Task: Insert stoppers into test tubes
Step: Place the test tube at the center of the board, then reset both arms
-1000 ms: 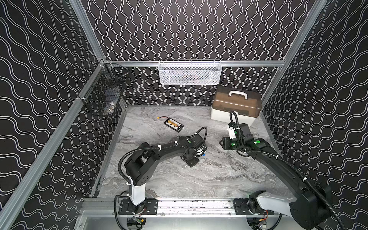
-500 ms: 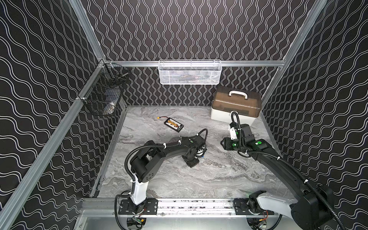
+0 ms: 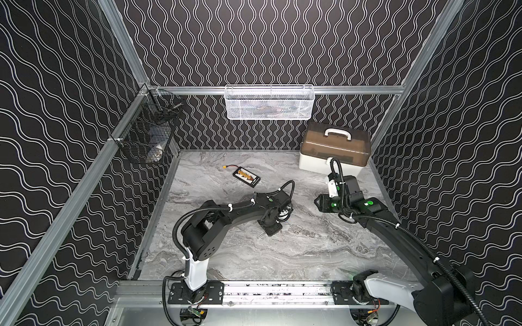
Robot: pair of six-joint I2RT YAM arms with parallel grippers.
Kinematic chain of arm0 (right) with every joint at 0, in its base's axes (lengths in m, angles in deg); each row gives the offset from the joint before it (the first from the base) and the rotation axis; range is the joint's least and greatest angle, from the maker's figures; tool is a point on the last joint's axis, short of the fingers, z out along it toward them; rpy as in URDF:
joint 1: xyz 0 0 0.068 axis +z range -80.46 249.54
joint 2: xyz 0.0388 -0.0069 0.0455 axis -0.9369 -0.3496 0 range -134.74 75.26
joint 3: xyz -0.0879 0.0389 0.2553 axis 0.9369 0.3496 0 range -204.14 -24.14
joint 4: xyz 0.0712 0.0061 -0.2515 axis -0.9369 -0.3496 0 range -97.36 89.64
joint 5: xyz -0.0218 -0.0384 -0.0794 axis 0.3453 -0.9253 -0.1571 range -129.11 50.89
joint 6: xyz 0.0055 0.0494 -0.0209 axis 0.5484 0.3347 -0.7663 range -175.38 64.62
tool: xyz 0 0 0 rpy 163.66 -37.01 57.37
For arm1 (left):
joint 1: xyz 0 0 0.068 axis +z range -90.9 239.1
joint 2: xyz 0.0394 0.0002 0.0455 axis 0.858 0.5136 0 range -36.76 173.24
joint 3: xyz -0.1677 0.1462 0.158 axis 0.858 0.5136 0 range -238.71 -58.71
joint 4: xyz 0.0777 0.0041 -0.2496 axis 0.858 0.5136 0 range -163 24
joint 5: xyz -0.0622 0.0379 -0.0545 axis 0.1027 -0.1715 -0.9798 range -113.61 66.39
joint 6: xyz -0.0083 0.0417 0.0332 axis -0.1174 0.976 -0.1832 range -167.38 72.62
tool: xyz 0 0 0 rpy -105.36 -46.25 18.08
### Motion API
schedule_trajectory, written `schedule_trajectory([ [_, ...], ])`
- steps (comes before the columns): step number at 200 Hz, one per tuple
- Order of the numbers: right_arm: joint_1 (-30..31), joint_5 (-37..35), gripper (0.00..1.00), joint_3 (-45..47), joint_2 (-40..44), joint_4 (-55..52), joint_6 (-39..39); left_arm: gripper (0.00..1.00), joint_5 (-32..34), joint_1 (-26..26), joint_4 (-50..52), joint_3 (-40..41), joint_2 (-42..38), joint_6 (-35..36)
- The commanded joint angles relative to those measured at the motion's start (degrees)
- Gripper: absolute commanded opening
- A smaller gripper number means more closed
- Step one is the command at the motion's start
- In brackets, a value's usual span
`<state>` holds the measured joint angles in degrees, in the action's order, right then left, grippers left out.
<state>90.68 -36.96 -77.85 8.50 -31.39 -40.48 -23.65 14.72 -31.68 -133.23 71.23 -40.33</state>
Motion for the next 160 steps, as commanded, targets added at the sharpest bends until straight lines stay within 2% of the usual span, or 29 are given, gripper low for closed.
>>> schedule_trajectory([
  [1,-0.4,-2.0,0.49,0.0,1.3,0.9,-0.5,0.48,0.7,0.1,-0.4,0.2,-2.7,-1.1],
  [19,-0.9,-3.1,0.49,0.2,2.4,1.1,-0.6,0.54,0.8,0.1,-1.5,0.7,-5.8,-1.7],
  [25,-1.1,-3.4,0.50,0.5,3.0,1.3,-0.6,0.60,1.6,0.1,-2.2,1.0,-7.5,-2.3],
  [32,-1.4,-4.2,0.52,0.9,3.7,1.7,-0.8,0.62,2.5,0.1,-3.8,1.6,-10.2,-3.0],
  [68,-4.4,-11.4,0.60,5.9,7.3,9.2,-1.2,0.68,14.1,2.4,-16.3,8.8,-24.7,-7.3],
  [101,-10.4,-15.4,0.66,10.8,3.5,21.1,-2.8,0.76,19.8,12.1,-30.4,21.1,-35.5,-11.0],
  [115,-13.1,-15.7,0.69,13.8,1.3,28.1,-4.2,0.85,21.6,16.8,-36.2,26.7,-38.2,-11.6],
  [124,-14.8,-15.9,0.71,15.7,-0.4,32.5,-4.9,0.99,22.7,20.7,-39.3,29.6,-39.0,-12.9],
  [139,-17.6,-15.9,0.73,18.5,-3.3,39.4,-5.8,0.99,21.7,27.6,-41.8,32.6,-39.5,-15.2],
  [160,-19.5,-15.9,0.71,23.2,-7.4,49.9,-7.1,0.99,20.4,33.1,-48.4,37.6,-39.9,-15.1],
])
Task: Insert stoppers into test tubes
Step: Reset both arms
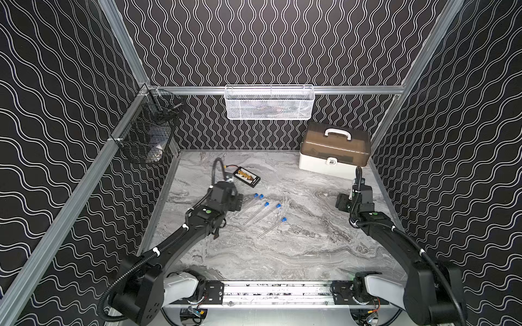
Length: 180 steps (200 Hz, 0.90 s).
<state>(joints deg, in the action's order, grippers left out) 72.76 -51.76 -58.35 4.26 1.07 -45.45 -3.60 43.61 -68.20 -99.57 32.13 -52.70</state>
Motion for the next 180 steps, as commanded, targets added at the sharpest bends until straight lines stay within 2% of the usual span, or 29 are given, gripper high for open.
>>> schedule_trajectory([
  [1,-1.6,-1.2,0.71,3.9,-3.3,17.9,-2.2,0.99,0.3,4.5,-12.2,4.2,-0.9,-2.7],
  [20,-2.1,-1.0,0.70,8.5,-6.2,29.2,-4.4,0.99,0.2,7.1,-22.7,10.0,-0.4,-1.3],
  [47,-3.2,0.2,0.70,12.1,-11.5,43.6,-5.2,0.98,1.1,7.7,-44.0,19.9,2.4,3.7],
  [63,-3.3,2.9,0.70,12.9,-15.8,50.5,-5.2,0.97,-0.7,8.0,-49.3,22.0,4.8,5.4],
  [83,-3.5,2.6,0.71,14.4,-21.2,56.6,-3.9,0.97,-3.4,8.3,-55.6,23.6,8.3,6.0],
  [94,-3.8,3.8,0.72,15.5,-26.2,65.8,-5.4,0.97,-4.5,8.5,-59.4,24.2,10.7,6.5],
  [111,-4.5,4.2,0.73,12.7,-21.9,52.5,-3.3,0.97,-6.6,9.6,-62.5,24.5,14.2,6.1],
  [127,-5.8,4.1,0.74,13.5,-25.2,59.9,-2.5,0.97,-9.1,10.3,-68.7,26.0,18.2,6.1],
  [144,-6.0,3.7,0.74,12.1,-23.0,53.2,-1.5,0.97,-11.9,11.1,-73.5,26.5,22.8,6.2],
  [158,-6.0,3.7,0.75,12.6,-23.9,55.9,-1.8,0.97,-13.8,11.2,-77.3,25.9,27.0,7.5],
  [170,-6.0,3.9,0.76,13.0,-24.7,58.3,-2.2,0.98,-13.5,11.5,-67.0,22.9,24.8,6.6],
  [180,-6.0,3.5,0.77,12.4,-23.7,55.1,-1.8,0.99,-9.3,11.7,-65.4,20.7,25.8,5.0],
])
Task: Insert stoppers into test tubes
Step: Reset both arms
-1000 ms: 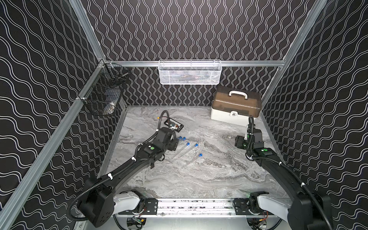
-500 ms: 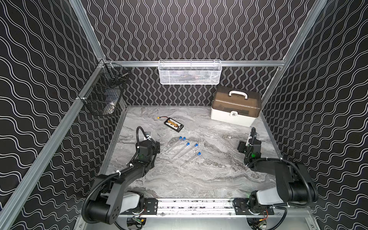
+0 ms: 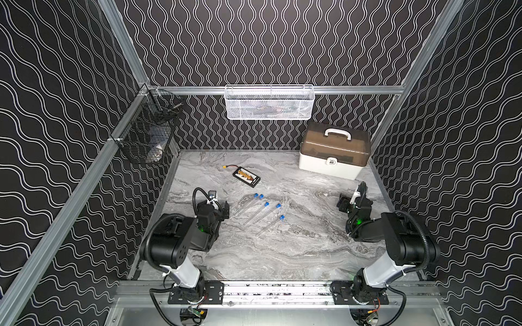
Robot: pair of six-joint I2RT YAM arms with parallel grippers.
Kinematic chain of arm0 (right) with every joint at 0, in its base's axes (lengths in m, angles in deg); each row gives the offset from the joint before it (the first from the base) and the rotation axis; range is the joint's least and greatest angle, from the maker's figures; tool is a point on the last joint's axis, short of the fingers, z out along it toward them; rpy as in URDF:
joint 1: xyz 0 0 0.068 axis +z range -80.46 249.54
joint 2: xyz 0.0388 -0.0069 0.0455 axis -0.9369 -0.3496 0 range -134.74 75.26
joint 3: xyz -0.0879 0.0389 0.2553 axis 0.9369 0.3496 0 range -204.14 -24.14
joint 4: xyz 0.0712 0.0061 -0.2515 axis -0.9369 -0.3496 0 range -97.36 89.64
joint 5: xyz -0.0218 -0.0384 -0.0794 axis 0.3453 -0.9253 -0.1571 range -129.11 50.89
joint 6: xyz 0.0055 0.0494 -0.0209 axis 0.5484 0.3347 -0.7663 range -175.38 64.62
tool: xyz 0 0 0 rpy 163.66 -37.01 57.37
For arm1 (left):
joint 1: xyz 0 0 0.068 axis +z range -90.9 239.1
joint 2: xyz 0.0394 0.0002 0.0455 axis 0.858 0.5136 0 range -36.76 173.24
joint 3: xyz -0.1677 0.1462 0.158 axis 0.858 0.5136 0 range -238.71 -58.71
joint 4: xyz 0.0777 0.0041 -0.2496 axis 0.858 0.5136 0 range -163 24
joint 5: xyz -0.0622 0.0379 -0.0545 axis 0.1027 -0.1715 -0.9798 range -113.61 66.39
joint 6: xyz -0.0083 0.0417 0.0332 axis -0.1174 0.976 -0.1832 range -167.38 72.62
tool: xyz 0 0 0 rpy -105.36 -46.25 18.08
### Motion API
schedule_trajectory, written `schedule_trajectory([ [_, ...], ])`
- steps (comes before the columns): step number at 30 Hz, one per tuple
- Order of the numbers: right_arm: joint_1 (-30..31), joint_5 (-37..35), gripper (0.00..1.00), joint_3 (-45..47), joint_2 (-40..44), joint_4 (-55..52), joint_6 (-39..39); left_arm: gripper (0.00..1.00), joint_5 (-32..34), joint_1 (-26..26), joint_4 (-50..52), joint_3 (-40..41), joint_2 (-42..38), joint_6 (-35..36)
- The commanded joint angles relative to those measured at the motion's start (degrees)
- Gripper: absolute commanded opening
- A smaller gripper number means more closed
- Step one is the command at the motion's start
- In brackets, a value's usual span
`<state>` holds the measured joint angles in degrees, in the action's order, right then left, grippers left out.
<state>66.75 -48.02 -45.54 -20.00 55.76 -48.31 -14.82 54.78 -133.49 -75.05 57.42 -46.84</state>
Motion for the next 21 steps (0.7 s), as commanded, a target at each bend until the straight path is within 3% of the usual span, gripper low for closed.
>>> schedule_trajectory([
  [1,0.0,-0.3,0.77,-0.5,0.6,0.2,1.1,0.99,2.4,0.5,-0.1,-3.9,0.7,-0.9],
  [6,0.0,-0.3,0.78,-0.3,0.0,1.7,1.0,0.99,5.5,0.4,1.4,-4.3,0.2,-1.7],
  [16,0.0,-0.5,0.83,-0.4,-0.1,1.8,0.8,0.99,5.6,0.3,2.2,-5.6,1.4,-1.3],
  [17,0.0,-0.7,0.86,-0.6,-0.1,1.5,0.7,0.99,5.6,0.3,2.6,-5.6,1.3,-1.5],
  [19,0.0,-0.7,0.99,-0.7,-0.1,1.4,0.5,0.99,5.6,0.3,1.5,-5.1,0.9,-1.3],
  [21,0.0,-0.7,0.99,-0.4,0.2,1.6,0.3,0.99,5.4,0.2,0.5,-4.3,0.6,-1.2],
])
